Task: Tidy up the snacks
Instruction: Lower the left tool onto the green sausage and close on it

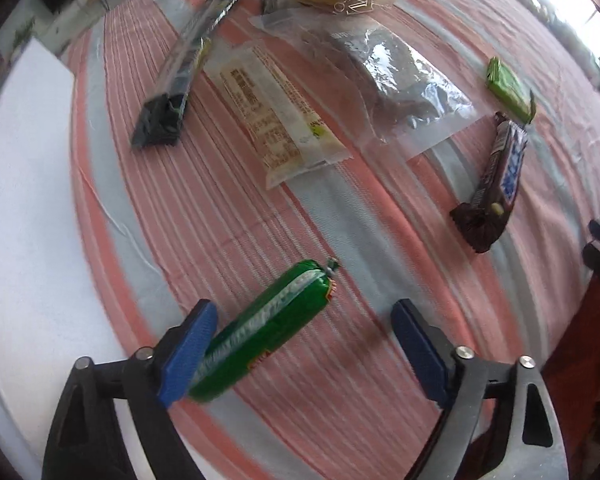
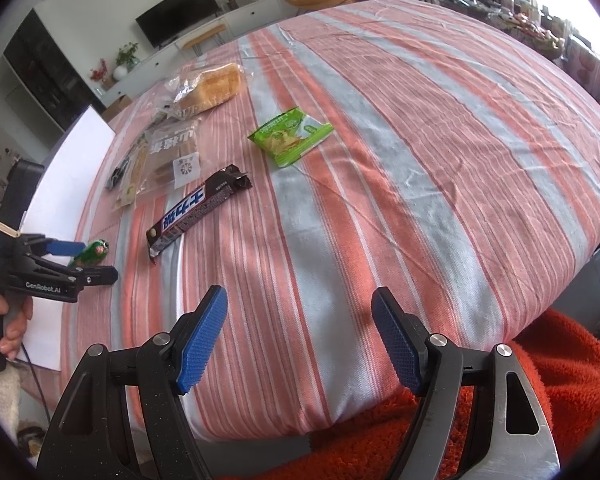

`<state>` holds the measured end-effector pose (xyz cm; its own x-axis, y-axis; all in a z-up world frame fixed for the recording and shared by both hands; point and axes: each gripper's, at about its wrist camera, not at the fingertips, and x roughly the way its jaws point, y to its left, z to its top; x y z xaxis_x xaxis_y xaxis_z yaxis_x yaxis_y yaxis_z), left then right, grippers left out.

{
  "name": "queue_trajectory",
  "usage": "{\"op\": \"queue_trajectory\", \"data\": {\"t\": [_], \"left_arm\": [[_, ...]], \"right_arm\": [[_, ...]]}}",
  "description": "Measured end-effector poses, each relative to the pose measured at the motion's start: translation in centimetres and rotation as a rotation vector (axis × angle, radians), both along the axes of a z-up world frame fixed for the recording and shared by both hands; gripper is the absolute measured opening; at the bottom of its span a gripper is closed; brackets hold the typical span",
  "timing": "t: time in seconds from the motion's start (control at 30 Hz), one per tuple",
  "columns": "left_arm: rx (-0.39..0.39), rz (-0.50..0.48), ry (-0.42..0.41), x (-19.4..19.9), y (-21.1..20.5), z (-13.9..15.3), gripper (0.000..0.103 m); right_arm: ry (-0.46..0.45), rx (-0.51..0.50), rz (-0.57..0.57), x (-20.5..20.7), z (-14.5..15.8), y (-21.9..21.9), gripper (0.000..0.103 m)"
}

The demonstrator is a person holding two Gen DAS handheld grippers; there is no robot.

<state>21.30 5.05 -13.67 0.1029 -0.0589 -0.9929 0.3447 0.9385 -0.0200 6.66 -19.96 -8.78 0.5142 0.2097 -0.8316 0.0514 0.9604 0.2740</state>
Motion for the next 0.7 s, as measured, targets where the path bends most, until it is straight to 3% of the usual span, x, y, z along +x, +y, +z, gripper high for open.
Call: {"op": "queue_trajectory", "data": {"t": [0.1,0.2,0.27,0.37,0.43,0.6,0.7], "left_arm": [[-0.041,0.009,0.009,0.1,-0.2,0.2,0.086],[-0.178,0.028,0.074,0.8,-0.2,0.7,0.085],[-0.222,0.059,0.079,1.4,0.3,1.3,0.085],[-0.182,0.07,0.027,2.2,1.3,2.1,0.085],[-0.158,0.046,0.038,1.5,1.3,2.0,0.085],[-0.08,-0.084,0.039,-4.5,0.1,1.6,0.086],[0.024,-0.109,0.018,-6.4,-0.2,0.9,0.085]], "right_arm": [[-0.001,0.0,0.0,0.0,0.0,0.1,0.078],[-0.003,-0.005,0.005,0.0,0.0,0.1,0.078],[-0.005,-0.006,0.005,-0.1,0.0,0.1,0.078],[-0.005,-0.003,0.002,-0.1,0.0,0.1,0.078],[-0.003,0.001,0.001,0.0,0.0,0.0,0.078],[-0.002,-0.002,0.002,0.1,0.0,0.1,0.078],[-0.004,-0.001,0.002,0.0,0.0,0.0,0.078]]}}
